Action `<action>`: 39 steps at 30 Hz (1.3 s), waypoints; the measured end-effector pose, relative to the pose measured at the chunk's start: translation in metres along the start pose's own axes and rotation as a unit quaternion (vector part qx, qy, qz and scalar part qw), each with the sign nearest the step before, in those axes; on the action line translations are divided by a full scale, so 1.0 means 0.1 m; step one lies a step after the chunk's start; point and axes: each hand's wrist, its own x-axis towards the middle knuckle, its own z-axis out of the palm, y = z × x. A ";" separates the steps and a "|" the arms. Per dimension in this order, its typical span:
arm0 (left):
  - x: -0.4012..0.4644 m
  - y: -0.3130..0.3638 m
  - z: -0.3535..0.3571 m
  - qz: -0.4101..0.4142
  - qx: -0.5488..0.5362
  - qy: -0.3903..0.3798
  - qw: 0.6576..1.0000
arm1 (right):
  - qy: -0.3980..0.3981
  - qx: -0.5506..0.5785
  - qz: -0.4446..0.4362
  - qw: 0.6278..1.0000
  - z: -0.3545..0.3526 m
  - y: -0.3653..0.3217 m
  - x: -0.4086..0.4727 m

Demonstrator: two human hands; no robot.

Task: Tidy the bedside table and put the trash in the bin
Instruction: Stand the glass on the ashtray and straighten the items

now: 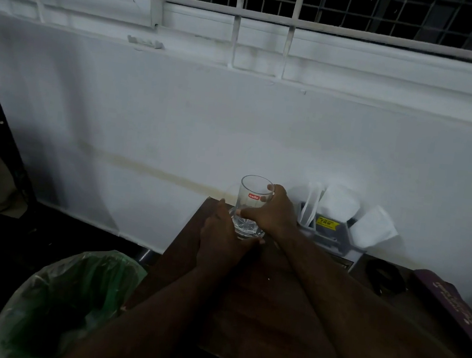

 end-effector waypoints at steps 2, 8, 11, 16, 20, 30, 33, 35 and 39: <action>0.01 0.01 0.02 0.008 0.007 -0.017 1.000 | 0.003 -0.004 0.004 1.000 -0.02 -0.02 -0.03; 0.02 -0.04 0.03 0.050 0.028 -0.007 0.998 | 0.018 0.012 -0.010 1.000 -0.25 -0.04 -0.43; 0.02 -0.06 0.04 0.056 0.000 -0.029 0.998 | 0.027 -0.045 -0.093 0.994 -0.56 0.20 -0.83; -0.04 -0.08 0.04 0.045 0.030 -0.019 0.998 | 0.023 -0.258 -0.150 0.954 -1.27 0.72 -1.25; -0.14 -0.08 0.05 0.052 0.072 -0.022 0.996 | 0.149 -0.323 -0.055 0.933 -2.05 1.10 -1.02; -0.25 -0.03 0.04 0.099 0.137 -0.022 0.985 | 0.010 -0.311 0.187 0.932 -2.61 1.87 -0.94; -0.26 -0.05 0.05 0.101 0.153 -0.002 0.983 | 0.020 -0.314 0.150 0.937 -2.53 1.83 -0.94; -0.25 -0.06 0.07 0.116 0.162 -0.001 0.980 | 0.025 -0.329 0.103 0.938 -2.46 1.78 -0.94; -0.25 -0.04 0.05 0.119 0.160 -0.012 0.980 | 0.006 -0.323 0.088 0.942 -2.27 1.65 -0.87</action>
